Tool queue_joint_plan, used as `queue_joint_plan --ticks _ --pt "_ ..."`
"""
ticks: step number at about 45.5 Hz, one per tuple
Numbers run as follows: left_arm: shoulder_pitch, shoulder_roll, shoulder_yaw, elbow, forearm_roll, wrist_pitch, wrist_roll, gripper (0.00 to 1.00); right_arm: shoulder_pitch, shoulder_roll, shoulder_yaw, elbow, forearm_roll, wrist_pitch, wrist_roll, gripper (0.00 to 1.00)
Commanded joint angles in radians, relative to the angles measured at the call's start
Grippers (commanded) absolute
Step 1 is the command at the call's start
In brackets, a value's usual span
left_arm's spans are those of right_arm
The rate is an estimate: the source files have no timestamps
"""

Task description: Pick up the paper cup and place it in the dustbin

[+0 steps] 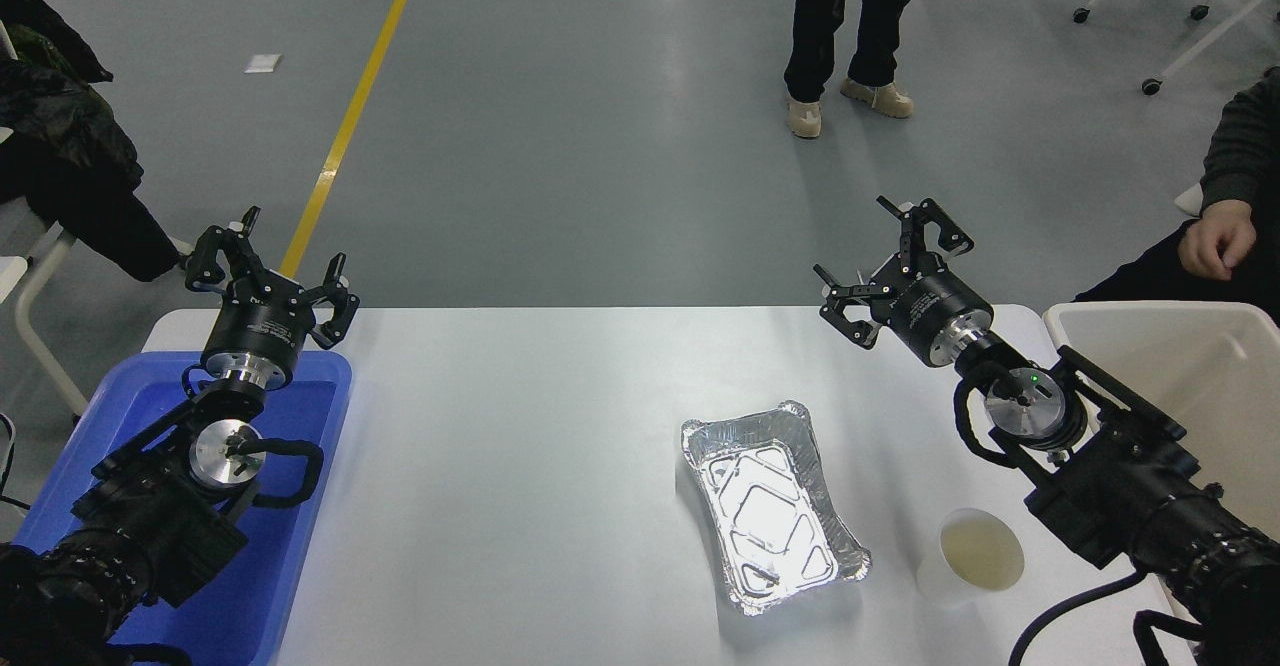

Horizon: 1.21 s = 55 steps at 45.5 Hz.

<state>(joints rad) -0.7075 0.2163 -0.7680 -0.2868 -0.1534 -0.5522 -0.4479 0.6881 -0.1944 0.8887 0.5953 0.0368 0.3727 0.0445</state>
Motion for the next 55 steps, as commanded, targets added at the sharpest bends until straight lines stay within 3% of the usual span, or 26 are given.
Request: queue_joint_plan --ticks 1,29,39,55 --pt "0.002 -0.002 -0.002 0.0 0.0 0.0 -0.001 0.99 0.004 0.001 0.001 0.0 0.0 0.0 0.0 1.0" --pt "0.002 0.0 -0.01 0.0 0.002 0.0 -0.008 0.99 0.025 -0.03 -0.008 0.061 -0.049 -0.005 -0.005 1.0" --pt "0.002 0.0 -0.01 0.0 0.002 0.0 -0.008 0.99 0.039 -0.137 -0.037 0.126 -0.124 -0.009 -0.011 1.0" --pt "0.002 -0.002 -0.01 0.0 0.002 0.0 -0.008 0.99 0.215 -0.437 -0.384 0.236 -0.133 0.003 -0.011 1.0"
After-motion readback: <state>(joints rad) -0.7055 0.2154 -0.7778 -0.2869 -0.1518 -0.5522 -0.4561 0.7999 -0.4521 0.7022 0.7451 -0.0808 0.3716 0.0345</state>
